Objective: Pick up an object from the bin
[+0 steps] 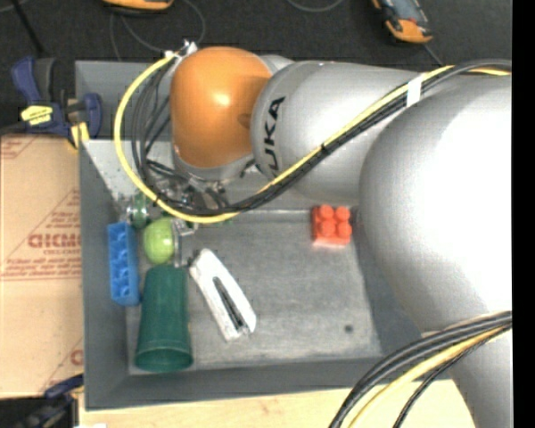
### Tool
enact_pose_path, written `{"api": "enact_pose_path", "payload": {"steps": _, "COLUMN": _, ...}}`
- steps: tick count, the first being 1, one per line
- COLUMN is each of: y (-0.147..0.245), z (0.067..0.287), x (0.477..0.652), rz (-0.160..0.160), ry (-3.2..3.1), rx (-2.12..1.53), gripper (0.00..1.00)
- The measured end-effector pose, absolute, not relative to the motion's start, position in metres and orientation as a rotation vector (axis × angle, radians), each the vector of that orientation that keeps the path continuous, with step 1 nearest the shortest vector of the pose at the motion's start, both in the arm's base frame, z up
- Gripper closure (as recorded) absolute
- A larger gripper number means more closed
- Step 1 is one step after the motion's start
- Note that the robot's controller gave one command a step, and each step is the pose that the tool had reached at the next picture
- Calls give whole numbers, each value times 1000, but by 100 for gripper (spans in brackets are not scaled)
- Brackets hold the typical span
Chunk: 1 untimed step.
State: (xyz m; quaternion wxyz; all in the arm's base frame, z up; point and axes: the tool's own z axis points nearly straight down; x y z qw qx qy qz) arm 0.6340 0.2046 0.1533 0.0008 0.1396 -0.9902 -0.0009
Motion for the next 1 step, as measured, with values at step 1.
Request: {"api": "enact_pose_path", "payload": {"steps": 1, "y": 201, "z": 203, "x": 643, "rz": -1, "ry": -3115, "rx": 471, "gripper": 100}}
